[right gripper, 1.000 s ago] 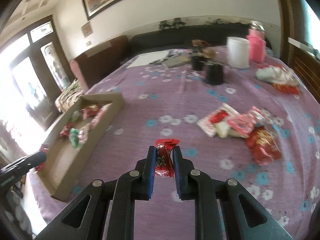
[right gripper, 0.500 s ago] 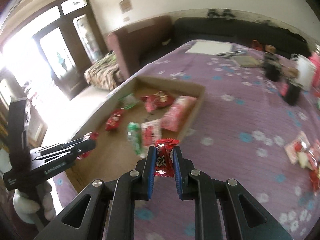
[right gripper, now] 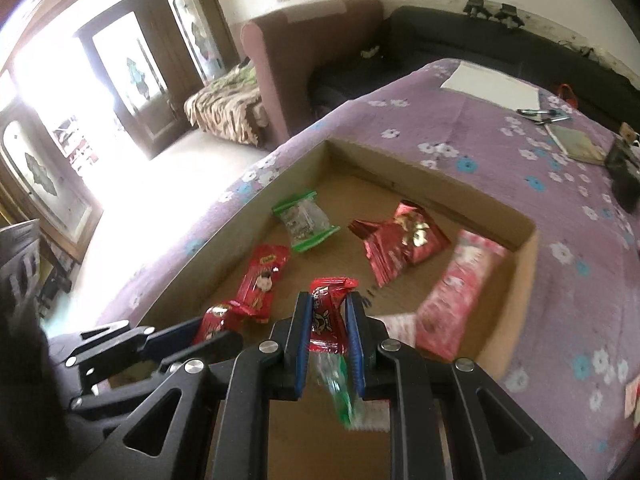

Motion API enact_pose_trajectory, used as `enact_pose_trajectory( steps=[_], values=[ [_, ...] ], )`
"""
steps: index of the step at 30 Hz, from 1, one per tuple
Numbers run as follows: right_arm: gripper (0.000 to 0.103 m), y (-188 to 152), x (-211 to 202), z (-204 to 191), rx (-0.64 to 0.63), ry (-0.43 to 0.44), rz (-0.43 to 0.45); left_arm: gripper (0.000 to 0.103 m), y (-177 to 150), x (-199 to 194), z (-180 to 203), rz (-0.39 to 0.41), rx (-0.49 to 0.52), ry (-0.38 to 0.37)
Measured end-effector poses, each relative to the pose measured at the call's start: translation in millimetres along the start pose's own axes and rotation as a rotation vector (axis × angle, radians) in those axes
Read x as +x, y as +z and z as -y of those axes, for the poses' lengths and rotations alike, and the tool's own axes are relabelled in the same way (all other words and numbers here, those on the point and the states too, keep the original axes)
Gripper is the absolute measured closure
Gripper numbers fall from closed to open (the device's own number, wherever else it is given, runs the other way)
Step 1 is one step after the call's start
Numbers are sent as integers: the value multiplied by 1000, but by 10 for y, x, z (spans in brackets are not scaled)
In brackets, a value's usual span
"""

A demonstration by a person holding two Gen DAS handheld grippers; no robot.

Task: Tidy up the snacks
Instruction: 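Carry both snacks to the box and open both tools to release them, then grasp the white-red packet with the left tool while the right tool grasps a white-green candy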

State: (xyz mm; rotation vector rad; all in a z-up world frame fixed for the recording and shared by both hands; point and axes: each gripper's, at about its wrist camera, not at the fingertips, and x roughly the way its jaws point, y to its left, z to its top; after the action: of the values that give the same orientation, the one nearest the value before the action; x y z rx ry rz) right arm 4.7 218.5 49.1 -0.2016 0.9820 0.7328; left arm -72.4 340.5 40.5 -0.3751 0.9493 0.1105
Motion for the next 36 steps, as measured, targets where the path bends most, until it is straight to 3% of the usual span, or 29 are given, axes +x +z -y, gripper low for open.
enact_pose_trajectory(
  steps=[8,9,10,17,18,20,21,26,30,33,36],
  values=[
    [81,67,149,-57,-11,-13,-4,68,-20,-156,-41,21,-26,-28],
    [76,70,132,-49,-4,-5,-1,66,-29,-199,-36,30,-31,-35],
    [71,66,90,-28,7,5,8,66,-37,-237,-26,37,-33,-43],
    [65,-36,-415,220,51,-31,97,65,-183,-604,165,105,-15,-122],
    [62,-81,-510,306,62,-50,111,64,-213,-652,211,113,-7,-133],
    [57,-178,-671,504,81,-96,131,48,-274,-720,299,122,3,-153],
    [54,-230,-733,627,92,-123,137,46,-311,-750,353,128,9,-166],
    [54,-520,-1000,1591,224,-315,122,46,-447,-754,608,108,47,-227],
    [54,-727,-1148,2469,379,-474,102,46,-525,-619,861,48,81,-251],
    [53,-822,-1128,2898,437,-516,72,46,-578,-580,1002,23,108,-254],
    [54,-878,-1006,3088,457,-481,35,46,-638,-571,1132,9,135,-248]
  ],
)
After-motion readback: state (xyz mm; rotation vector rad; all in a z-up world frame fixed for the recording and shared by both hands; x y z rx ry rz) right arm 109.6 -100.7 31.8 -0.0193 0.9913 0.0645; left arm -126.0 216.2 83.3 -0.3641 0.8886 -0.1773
